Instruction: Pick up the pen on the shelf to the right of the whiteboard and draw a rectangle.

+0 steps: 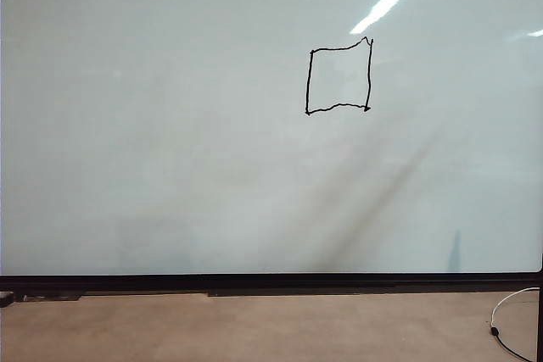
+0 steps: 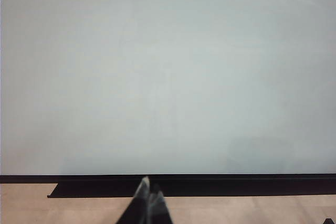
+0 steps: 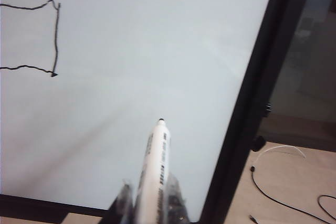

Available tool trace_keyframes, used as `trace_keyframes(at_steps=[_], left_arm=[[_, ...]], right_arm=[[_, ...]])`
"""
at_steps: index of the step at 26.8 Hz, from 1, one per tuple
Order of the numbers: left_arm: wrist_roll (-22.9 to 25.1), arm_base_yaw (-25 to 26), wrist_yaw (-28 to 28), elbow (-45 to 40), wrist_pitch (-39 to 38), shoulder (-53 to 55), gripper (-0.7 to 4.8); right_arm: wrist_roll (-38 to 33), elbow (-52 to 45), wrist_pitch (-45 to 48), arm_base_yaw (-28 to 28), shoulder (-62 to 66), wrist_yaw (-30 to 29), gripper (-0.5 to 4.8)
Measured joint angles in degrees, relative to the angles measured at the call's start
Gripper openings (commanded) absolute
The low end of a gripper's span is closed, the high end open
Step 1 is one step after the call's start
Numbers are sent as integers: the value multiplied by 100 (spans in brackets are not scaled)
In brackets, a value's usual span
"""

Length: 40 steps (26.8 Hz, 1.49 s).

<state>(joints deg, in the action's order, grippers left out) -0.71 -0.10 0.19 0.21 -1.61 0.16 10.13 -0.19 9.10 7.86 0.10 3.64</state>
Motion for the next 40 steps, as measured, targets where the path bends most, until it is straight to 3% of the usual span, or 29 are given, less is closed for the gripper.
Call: trace_keyframes(at_steps=[12,40], left_arm=[[2,0,0,0,0,0,-4],[2,0,0,0,0,0,-4]], right_arm=[[-33,0,-59,-896,0,-367,-6],[-116,0,-459,-953,0,-365,-5]])
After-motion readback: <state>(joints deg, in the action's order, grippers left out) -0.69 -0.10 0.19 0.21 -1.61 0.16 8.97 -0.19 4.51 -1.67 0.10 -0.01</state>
